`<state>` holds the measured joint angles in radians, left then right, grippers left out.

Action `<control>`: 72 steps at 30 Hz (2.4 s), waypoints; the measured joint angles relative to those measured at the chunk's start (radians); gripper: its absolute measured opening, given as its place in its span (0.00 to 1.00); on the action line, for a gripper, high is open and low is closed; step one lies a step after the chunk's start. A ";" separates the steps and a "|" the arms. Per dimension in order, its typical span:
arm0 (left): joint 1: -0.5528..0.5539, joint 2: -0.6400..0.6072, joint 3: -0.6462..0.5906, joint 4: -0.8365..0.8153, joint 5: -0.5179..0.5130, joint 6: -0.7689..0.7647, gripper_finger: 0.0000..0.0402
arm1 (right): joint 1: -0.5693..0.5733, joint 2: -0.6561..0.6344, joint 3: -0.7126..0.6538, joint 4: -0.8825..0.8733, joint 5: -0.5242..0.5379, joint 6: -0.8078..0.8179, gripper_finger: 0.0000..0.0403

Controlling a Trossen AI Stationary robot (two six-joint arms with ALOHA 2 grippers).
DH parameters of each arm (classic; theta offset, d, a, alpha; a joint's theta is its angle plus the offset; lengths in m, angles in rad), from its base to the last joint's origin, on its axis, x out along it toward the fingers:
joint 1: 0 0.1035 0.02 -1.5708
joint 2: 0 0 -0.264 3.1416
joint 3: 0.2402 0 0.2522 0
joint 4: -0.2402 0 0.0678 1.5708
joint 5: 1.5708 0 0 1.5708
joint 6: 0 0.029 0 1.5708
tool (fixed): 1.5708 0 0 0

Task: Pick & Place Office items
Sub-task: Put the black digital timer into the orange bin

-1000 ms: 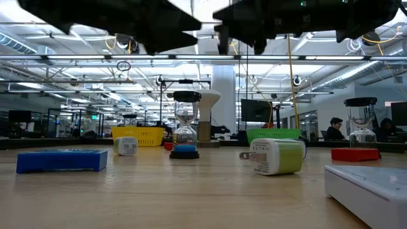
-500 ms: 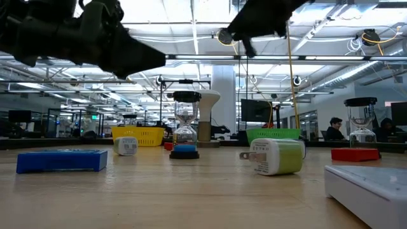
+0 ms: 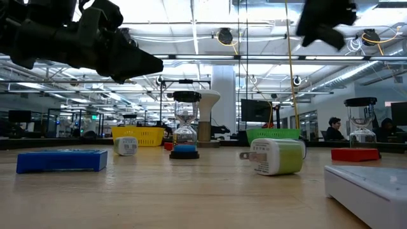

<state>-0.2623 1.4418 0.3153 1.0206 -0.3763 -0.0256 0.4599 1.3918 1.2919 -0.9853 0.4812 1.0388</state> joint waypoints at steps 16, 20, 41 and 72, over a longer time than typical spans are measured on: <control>0.000 0.000 0.000 0.000 0.000 -0.005 0.26 | 0.212 0.000 -0.002 -0.164 -0.207 0.419 0.37; 0.000 0.000 0.000 0.001 0.000 -0.005 0.26 | 0.256 0.000 -0.002 -0.164 -0.225 0.489 0.37; 0.000 0.000 0.000 0.000 0.000 -0.005 0.26 | 0.389 0.159 -0.004 -0.209 -0.453 0.711 0.38; 0.000 0.000 0.000 0.000 0.000 -0.005 0.26 | 0.570 0.183 -0.237 -0.006 -0.536 1.075 0.39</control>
<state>-0.2625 1.4422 0.3157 1.0211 -0.3761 -0.0307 1.0298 1.5745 1.0547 -0.9915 -0.0544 2.1136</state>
